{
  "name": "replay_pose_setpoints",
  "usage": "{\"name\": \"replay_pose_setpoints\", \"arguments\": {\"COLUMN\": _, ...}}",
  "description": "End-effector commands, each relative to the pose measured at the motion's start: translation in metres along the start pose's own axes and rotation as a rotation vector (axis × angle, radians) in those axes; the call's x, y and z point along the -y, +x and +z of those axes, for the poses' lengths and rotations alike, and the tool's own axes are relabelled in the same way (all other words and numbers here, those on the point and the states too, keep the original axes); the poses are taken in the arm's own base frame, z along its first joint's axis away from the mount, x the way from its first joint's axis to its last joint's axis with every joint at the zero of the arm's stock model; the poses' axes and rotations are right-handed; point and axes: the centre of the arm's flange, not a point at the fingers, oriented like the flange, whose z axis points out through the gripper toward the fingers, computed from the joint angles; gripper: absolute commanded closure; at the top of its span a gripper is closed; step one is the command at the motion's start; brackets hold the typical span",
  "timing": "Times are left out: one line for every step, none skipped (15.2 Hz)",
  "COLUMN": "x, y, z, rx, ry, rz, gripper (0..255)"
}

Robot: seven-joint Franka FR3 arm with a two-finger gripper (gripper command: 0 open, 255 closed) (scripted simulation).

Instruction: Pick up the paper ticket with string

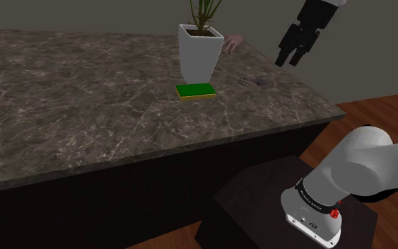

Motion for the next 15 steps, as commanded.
{"name": "replay_pose_setpoints", "arguments": {"x": 0.000, "y": 0.000, "z": 0.000, "rx": 0.000, "ry": 0.000, "rz": 0.000, "gripper": 0}}
{"name": "replay_pose_setpoints", "arguments": {"x": -0.012, "y": 0.006, "z": 0.004, "rx": 0.012, "ry": 0.000, "rz": -0.037, "gripper": 0}}
{"name": "replay_pose_setpoints", "arguments": {"x": -0.023, "y": 0.013, "z": 0.007, "rx": 0.024, "ry": 0.000, "rz": -0.073, "gripper": 0}}
{"name": "replay_pose_setpoints", "arguments": {"x": -0.035, "y": 0.020, "z": 0.011, "rx": 0.036, "ry": -0.001, "rz": -0.110, "gripper": 0}}
{"name": "replay_pose_setpoints", "arguments": {"x": -0.046, "y": 0.028, "z": 0.015, "rx": 0.048, "ry": -0.001, "rz": -0.147, "gripper": 0}}
{"name": "replay_pose_setpoints", "arguments": {"x": -0.057, "y": 0.036, "z": 0.018, "rx": 0.061, "ry": -0.001, "rz": -0.183, "gripper": 0}}
{"name": "replay_pose_setpoints", "arguments": {"x": -0.067, "y": 0.044, "z": 0.022, "rx": 0.073, "ry": -0.001, "rz": -0.220, "gripper": 0}}
{"name": "replay_pose_setpoints", "arguments": {"x": -0.077, "y": 0.052, "z": 0.026, "rx": 0.085, "ry": -0.002, "rz": -0.257, "gripper": 0}}
{"name": "replay_pose_setpoints", "arguments": {"x": -0.087, "y": 0.061, "z": 0.031, "rx": 0.097, "ry": -0.002, "rz": -0.293, "gripper": 0}}
{"name": "replay_pose_setpoints", "arguments": {"x": -0.097, "y": 0.070, "z": 0.035, "rx": 0.109, "ry": -0.002, "rz": -0.330, "gripper": 0}}
{"name": "replay_pose_setpoints", "arguments": {"x": -0.106, "y": 0.080, "z": 0.039, "rx": 0.121, "ry": -0.002, "rz": -0.366, "gripper": 0}}
{"name": "replay_pose_setpoints", "arguments": {"x": -0.115, "y": 0.089, "z": 0.044, "rx": 0.133, "ry": -0.003, "rz": -0.403, "gripper": 0}}
{"name": "replay_pose_setpoints", "arguments": {"x": -0.123, "y": 0.099, "z": 0.048, "rx": 0.145, "ry": -0.003, "rz": -0.440, "gripper": 0}}
{"name": "replay_pose_setpoints", "arguments": {"x": -0.131, "y": 0.110, "z": 0.053, "rx": 0.157, "ry": -0.003, "rz": -0.476, "gripper": 0}}
{"name": "replay_pose_setpoints", "arguments": {"x": -0.139, "y": 0.120, "z": 0.058, "rx": 0.169, "ry": -0.003, "rz": -0.513, "gripper": 0}}
